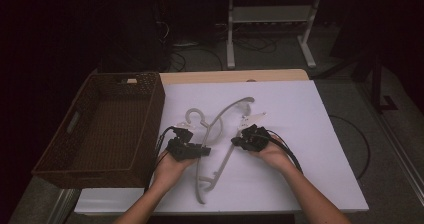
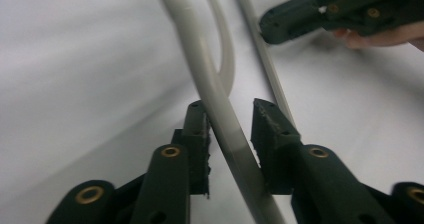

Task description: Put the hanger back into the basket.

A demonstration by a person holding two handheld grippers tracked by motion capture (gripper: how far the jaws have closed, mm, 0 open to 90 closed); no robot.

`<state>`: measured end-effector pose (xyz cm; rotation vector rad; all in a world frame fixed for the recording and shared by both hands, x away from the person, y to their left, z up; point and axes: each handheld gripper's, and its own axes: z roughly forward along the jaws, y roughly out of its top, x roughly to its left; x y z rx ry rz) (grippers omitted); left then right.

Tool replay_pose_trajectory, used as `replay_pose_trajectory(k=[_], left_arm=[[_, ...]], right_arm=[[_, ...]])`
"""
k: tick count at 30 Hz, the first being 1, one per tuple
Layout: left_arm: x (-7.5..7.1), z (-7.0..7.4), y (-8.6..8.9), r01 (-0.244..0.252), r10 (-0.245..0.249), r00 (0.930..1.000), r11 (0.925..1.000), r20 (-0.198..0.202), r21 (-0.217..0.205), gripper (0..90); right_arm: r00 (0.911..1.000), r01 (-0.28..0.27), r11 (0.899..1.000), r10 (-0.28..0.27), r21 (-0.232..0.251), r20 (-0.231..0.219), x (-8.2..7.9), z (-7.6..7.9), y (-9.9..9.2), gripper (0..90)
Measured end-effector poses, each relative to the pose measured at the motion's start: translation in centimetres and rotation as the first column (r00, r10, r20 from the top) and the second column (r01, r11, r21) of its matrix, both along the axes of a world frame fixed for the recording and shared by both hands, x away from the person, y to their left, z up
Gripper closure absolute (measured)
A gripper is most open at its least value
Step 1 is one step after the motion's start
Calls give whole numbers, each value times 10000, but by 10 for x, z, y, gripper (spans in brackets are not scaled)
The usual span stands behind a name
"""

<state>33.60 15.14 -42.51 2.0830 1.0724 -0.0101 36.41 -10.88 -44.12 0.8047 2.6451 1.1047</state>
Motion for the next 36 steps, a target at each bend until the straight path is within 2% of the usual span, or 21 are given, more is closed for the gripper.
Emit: replay_pose_trajectory(k=[3,5,9,14,15,17,18,20,22,23,25,26,27,29,32,33,34,36], left_arm=[[1,3,4,-145,145,9998,9999,168,44,756],[1,4,5,-129,132,9996,9998,231,-148,788],[-1,8,4,-109,105,9984,9999,547,65,793],[-2,12,5,-155,153,9976,9999,672,15,800],[-3,14,5,-94,92,9968,10000,792,14,801],[-4,16,4,-102,103,9964,9999,836,-13,802],[-5,19,4,-15,11,9951,10000,988,38,804],[-6,20,3,-33,32,9949,10000,1012,2,804],[-7,23,3,46,-42,9940,10000,1093,-33,804],[-8,24,3,35,-25,9935,10000,1134,-83,804],[-8,27,2,100,-89,9923,9999,1237,-84,805],[-9,30,2,106,-86,9907,9998,1356,-138,805],[-9,30,2,106,-86,9907,9998,1356,-138,805],[-11,33,1,168,-152,9893,9998,1450,-97,805],[-12,37,2,184,-158,9883,9997,1519,-160,805],[-12,37,2,184,-158,9883,9997,1519,-160,805],[-13,39,3,178,-145,9881,9996,1530,-199,805],[-13,40,3,161,-123,9880,9996,1539,-230,805]], right_arm=[[10000,-29,9999,28,120,62,-1,3,-2,864],[9999,-1,9997,-3,254,141,-2,6,-3,856],[9996,44,9984,-60,571,290,-4,13,-8,838],[9986,67,9954,-117,958,514,-8,22,-15,800],[9977,73,9933,-151,1152,665,-9,25,-19,765],[9979,145,9922,-222,1238,612,-11,28,-20,750],[9966,230,9903,-336,1373,755,-13,31,-24,683],[9960,272,9886,-393,1482,798,-14,34,-26,654],[9931,364,9824,-560,1832,1028,-18,40,-32,527],[9931,364,9824,-560,1832,1028,-18,40,-32,527],[9906,525,9773,-769,2050,1130,-21,45,-36,461],[9882,684,9710,-975,2289,1183,-24,49,-41,392],[9882,684,9710,-975,2289,1183,-24,49,-41,392],[9854,908,9603,-1250,2636,1158,-28,54,-48,300],[9794,953,9504,-1427,2962,1428,-31,58,-54,213],[9794,953,9504,-1427,2962,1428,-31,58,-54,213],[9750,1050,9461,-1586,3063,1557,-33,61,-56,161],[9722,1137,9434,-1702,3116,1605,-34,62,-57,136]])
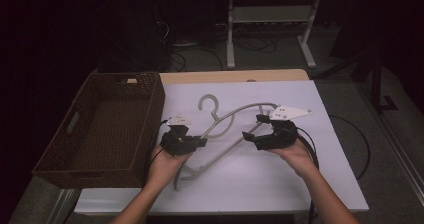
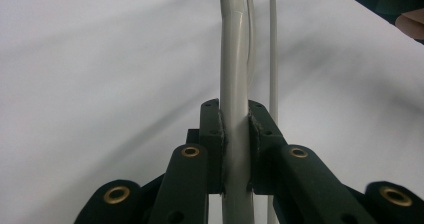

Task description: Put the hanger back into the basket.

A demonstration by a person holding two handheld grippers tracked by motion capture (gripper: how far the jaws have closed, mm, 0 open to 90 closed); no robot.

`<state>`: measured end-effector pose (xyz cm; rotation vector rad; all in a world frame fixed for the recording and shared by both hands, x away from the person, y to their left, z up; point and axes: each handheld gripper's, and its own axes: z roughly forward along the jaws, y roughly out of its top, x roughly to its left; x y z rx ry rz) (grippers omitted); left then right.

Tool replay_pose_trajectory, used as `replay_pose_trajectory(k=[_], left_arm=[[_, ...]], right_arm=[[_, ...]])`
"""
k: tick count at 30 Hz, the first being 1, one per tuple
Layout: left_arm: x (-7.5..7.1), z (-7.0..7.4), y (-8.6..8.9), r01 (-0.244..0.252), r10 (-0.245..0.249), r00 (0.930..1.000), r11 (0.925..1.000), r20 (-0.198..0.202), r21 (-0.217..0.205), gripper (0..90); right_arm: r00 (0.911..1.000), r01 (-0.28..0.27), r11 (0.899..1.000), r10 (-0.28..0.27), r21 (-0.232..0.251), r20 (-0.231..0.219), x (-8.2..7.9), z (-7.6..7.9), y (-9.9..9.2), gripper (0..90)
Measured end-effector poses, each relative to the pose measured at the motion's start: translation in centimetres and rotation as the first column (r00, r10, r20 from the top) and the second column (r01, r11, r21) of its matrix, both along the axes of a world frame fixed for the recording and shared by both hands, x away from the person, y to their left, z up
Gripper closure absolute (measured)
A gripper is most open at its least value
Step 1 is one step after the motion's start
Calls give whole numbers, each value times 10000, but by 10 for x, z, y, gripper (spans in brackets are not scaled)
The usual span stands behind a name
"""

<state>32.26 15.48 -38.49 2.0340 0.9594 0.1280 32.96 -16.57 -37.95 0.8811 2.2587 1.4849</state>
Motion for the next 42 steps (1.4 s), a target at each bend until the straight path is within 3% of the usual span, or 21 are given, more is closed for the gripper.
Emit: replay_pose_trajectory(k=[10,17,21,26,36,42], left_arm=[[-4,28,6,183,-177,9995,9996,279,-229,805],[-6,52,17,241,-221,9984,9990,522,-385,805],[-7,64,25,160,-124,9975,9985,696,-515,804],[-5,70,31,131,-94,9977,9984,678,-546,804],[-2,90,43,170,-162,9976,9998,679,-118,804],[0,101,50,112,-105,9972,9999,742,-94,804]], right_arm=[[9975,410,9963,-452,753,551,-23,14,-20,76],[9923,650,9847,-809,1615,942,-40,21,-39,52],[9900,705,9824,-902,1732,1085,-43,22,-45,54],[9896,760,9803,-965,1825,1064,-43,23,-48,55],[9898,722,9793,-937,1892,1071,-41,23,-49,57],[9899,748,9782,-964,1938,1044,-41,24,-50,57]])
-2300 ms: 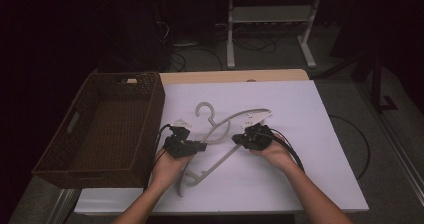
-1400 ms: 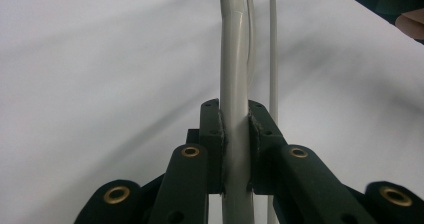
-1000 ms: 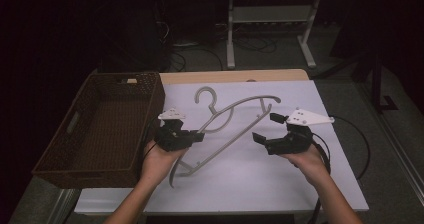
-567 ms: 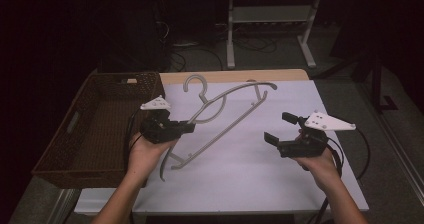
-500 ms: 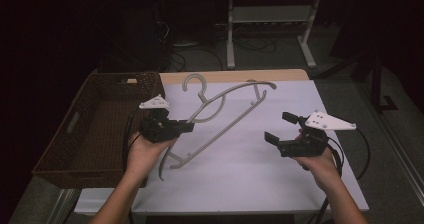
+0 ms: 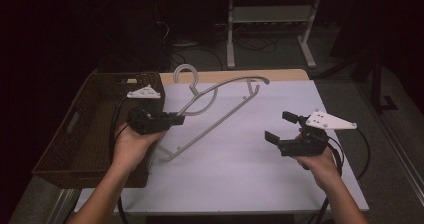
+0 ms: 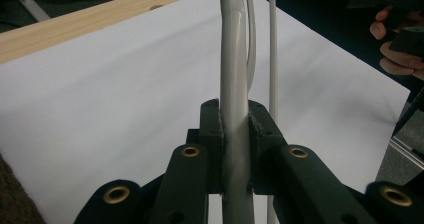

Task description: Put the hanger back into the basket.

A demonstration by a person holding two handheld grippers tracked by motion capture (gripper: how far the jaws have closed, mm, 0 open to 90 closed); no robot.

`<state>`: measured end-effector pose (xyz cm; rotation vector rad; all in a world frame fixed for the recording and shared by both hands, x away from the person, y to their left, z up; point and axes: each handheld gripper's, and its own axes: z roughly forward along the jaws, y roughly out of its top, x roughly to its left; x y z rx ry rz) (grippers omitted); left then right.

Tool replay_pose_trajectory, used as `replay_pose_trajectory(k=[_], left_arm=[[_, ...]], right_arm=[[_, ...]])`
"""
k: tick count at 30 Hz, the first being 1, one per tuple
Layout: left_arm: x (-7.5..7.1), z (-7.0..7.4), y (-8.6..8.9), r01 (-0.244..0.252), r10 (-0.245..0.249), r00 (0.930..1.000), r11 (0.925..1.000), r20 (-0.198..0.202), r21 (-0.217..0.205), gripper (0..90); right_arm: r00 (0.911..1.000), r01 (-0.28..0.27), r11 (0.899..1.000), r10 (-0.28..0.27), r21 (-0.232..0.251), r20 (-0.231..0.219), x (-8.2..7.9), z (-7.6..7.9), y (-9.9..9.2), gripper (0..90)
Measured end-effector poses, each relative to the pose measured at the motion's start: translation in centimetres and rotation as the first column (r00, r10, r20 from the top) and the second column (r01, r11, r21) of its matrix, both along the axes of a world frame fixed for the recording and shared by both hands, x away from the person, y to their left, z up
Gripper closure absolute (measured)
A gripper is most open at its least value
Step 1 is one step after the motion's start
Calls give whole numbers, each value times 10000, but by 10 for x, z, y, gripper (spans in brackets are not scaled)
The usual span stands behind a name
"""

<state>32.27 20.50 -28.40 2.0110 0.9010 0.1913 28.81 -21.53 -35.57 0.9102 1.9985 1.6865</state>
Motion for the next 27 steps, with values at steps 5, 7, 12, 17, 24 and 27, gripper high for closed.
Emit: replay_pose_trajectory(k=[5,7,12,17,24,27], left_arm=[[4,12,12,-63,62,10000,9997,57,225,804],[4,14,14,-95,93,9999,9997,69,224,804],[8,25,32,-293,290,9995,9992,118,268,804],[10,32,46,-535,529,9984,9981,176,311,804],[12,40,78,-1083,1071,9939,9929,274,500,804],[13,42,93,-1349,1333,9906,9891,298,593,804]], right_arm=[[10000,8,10000,-8,33,-17,0,0,0,57],[10000,1,10000,-1,37,-19,0,0,0,57],[10000,-7,10000,7,17,-38,1,0,0,57],[10000,-16,10000,16,-1,-32,1,0,1,58],[10000,-15,10000,15,-47,-70,1,-1,1,57],[10000,-5,10000,5,-33,-93,2,-1,1,57]])
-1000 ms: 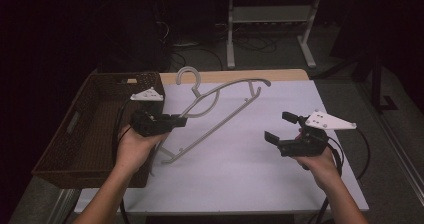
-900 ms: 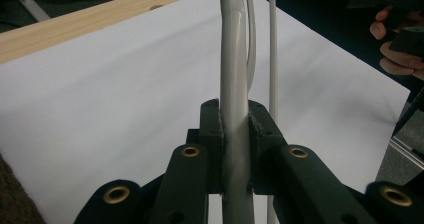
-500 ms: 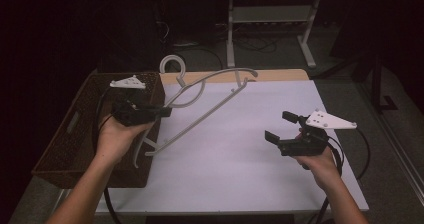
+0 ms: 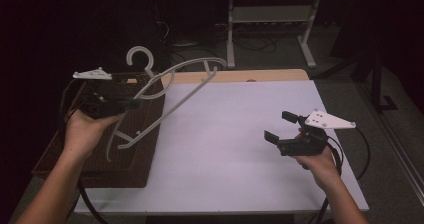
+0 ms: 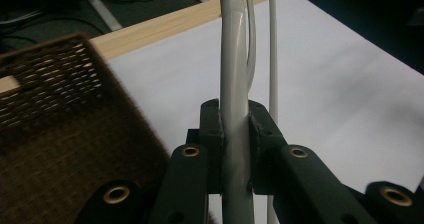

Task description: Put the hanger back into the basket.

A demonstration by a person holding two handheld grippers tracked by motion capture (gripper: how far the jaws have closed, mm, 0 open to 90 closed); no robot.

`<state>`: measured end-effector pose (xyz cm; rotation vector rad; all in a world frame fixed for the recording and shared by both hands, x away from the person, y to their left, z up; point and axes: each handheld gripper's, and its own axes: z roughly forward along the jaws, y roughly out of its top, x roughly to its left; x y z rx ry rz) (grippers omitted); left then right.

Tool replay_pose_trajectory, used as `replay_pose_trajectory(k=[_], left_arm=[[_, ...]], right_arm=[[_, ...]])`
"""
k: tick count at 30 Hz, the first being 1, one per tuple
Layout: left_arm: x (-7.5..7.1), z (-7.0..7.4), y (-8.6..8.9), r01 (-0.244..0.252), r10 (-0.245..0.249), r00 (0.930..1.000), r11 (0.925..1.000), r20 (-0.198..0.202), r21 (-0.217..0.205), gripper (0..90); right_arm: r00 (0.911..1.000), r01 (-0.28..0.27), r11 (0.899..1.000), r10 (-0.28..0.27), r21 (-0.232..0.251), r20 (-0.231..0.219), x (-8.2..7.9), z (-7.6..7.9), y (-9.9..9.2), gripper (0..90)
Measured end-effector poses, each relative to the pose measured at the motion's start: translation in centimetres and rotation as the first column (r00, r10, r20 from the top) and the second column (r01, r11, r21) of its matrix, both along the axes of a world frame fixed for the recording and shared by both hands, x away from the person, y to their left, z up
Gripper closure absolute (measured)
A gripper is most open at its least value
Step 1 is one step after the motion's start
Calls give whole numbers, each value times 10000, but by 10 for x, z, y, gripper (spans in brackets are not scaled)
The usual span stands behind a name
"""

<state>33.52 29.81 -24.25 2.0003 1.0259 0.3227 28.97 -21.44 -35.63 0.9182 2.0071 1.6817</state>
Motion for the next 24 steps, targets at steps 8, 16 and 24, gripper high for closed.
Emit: replay_pose_trajectory(k=[8,16,24], left_arm=[[1,2,38,-653,653,9979,9976,17,236,804],[-1,1,67,-1264,1254,9919,9903,206,584,804],[-3,-1,91,-1659,1639,9860,9826,306,832,804]], right_arm=[[10000,18,10000,-18,-4,-36,1,-1,1,58],[10000,47,10000,-47,-28,-19,2,-1,-1,58],[9999,105,9999,-105,-19,-37,2,-2,-2,59]])
